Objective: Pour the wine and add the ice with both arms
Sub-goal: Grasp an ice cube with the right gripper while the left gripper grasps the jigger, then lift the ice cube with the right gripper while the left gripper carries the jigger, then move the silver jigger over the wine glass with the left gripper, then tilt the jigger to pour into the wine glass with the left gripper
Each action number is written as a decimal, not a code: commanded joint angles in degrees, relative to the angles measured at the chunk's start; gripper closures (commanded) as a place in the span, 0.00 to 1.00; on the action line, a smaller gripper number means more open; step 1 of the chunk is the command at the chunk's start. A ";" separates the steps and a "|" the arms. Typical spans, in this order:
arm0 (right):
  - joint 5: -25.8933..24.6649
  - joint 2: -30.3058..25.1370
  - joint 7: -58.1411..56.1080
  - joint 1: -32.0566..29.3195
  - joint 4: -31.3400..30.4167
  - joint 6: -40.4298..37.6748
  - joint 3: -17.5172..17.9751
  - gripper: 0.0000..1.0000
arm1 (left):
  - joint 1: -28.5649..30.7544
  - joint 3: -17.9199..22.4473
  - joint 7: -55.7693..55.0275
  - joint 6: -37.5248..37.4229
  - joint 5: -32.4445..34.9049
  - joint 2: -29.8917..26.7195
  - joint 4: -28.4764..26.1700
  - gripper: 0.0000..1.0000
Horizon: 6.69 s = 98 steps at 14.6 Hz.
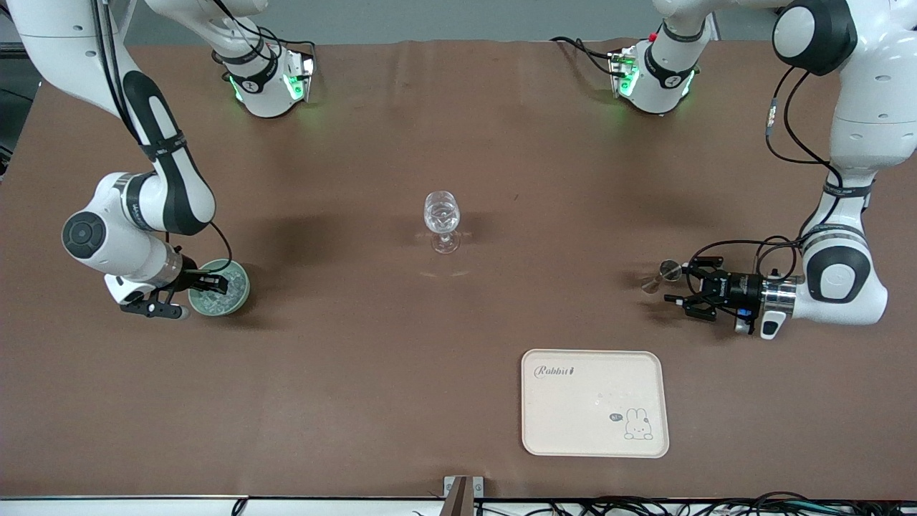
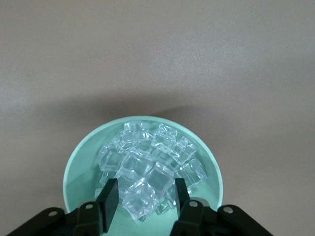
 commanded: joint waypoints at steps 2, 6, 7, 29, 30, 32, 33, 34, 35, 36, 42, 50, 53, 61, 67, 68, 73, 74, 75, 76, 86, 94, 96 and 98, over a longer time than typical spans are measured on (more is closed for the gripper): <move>1.30 -0.08 0.25 -0.12 -0.96 1.19 0.24 0.48 | -0.18 -0.25 -0.49 1.07 -2.36 -0.55 -1.57 0.31; 1.56 -0.07 0.34 0.14 -0.96 0.66 0.24 0.51 | -0.18 -0.51 -0.32 1.25 -2.72 -0.19 -2.19 0.39; 1.56 -0.16 0.43 0.23 -1.05 0.58 0.24 0.52 | -0.18 -0.51 -0.23 1.25 -2.72 -0.11 -2.19 0.40; 1.56 -0.34 2.89 0.14 8.51 -14.59 0.24 1.00 | -0.09 -0.68 1.80 0.63 -4.12 0.34 -1.84 0.99; 1.56 -0.34 3.24 0.14 10.88 -17.76 0.24 1.00 | 0.08 -1.73 1.01 0.54 -5.43 0.07 -1.75 0.99; 1.56 -0.86 3.77 0.23 13.88 -21.64 0.24 1.00 | 0.52 -4.10 -2.50 0.37 -7.20 -0.54 -1.49 0.99; 1.56 -1.13 4.73 0.23 15.90 -24.27 0.15 1.00 | 0.18 -4.90 -3.90 0.45 -8.07 -0.89 -1.31 0.99; 1.56 -1.83 5.17 0.23 18.53 -27.69 0.15 1.00 | 0.00 -6.47 -5.83 0.72 -9.30 -1.59 -0.96 0.99; 1.47 -2.79 5.61 -0.03 21.42 -30.68 0.15 1.00 | -0.09 -7.97 -7.68 1.41 -9.49 -2.47 -0.96 0.99; 1.47 -3.67 5.62 -0.21 24.76 -34.19 -0.02 1.00 | -0.70 -9.55 -9.87 2.64 -9.49 -3.35 -0.96 0.99; 1.21 -6.39 5.27 -0.99 41.92 -48.19 -0.38 1.00 | -9.56 -13.78 -23.57 12.65 -9.49 -10.64 -1.31 0.99; 0.51 -19.84 0.09 -6.26 41.58 -63.14 2.07 1.00 | -19.76 -16.68 -37.56 21.01 -9.40 -15.39 -1.75 1.00; -0.64 -21.25 -0.18 -6.18 39.21 -62.88 2.26 1.00 | -24.42 -16.59 -44.16 24.70 -8.70 -18.29 -3.59 1.00; -0.90 -21.17 -0.19 -7.15 37.71 -61.21 2.26 1.00 | -26.98 -16.77 -49.07 26.38 -3.90 -27.35 -11.95 1.00; -0.64 -21.17 -0.01 -6.89 37.54 -61.13 2.43 1.00 | -33.12 -16.77 -61.39 28.84 5.97 -27.09 -10.80 1.00; -0.46 -21.17 -0.01 -6.89 37.54 -60.78 2.44 1.00 | -34.44 -16.68 -63.40 29.36 7.55 -27.09 -10.80 1.00; -0.37 -21.08 0.25 -6.80 37.36 -60.77 2.87 1.00 | -36.56 -16.86 -75.71 30.07 18.45 -26.74 -8.09 1.00; -0.37 -21.08 0.25 -6.89 37.36 -60.77 2.87 1.00 | -37.26 -16.86 -77.55 30.07 20.03 -26.65 -7.47 1.00; -0.37 -21.08 0.25 -6.89 37.36 -60.77 2.87 1.00 | -37.88 -16.86 -79.14 30.07 21.44 -26.56 -6.77 1.00; -0.37 -21.08 0.25 -6.89 37.36 -60.69 2.87 1.00 | -38.41 -16.77 -80.20 30.07 22.84 -26.56 -6.67 1.00; -0.29 -21.08 0.25 -6.80 37.36 -60.69 2.87 0.99 | -42.80 -16.77 -96.02 29.55 39.72 -23.14 -1.67 1.00; -0.29 -21.08 0.25 -6.89 37.36 -60.69 2.87 0.99 | -45.44 -16.68 -99.80 23.67 49.13 -21.91 0.88 1.00; -0.20 -21.08 0.25 -6.89 37.36 -60.69 2.87 0.99 | -46.84 -16.33 -100.42 21.56 50.71 -21.47 1.76 1.00; -0.20 -21.08 0.25 -6.89 37.36 -60.69 2.87 0.99 | -46.85 -16.33 -100.69 21.28 51.16 -21.20 2.03 1.00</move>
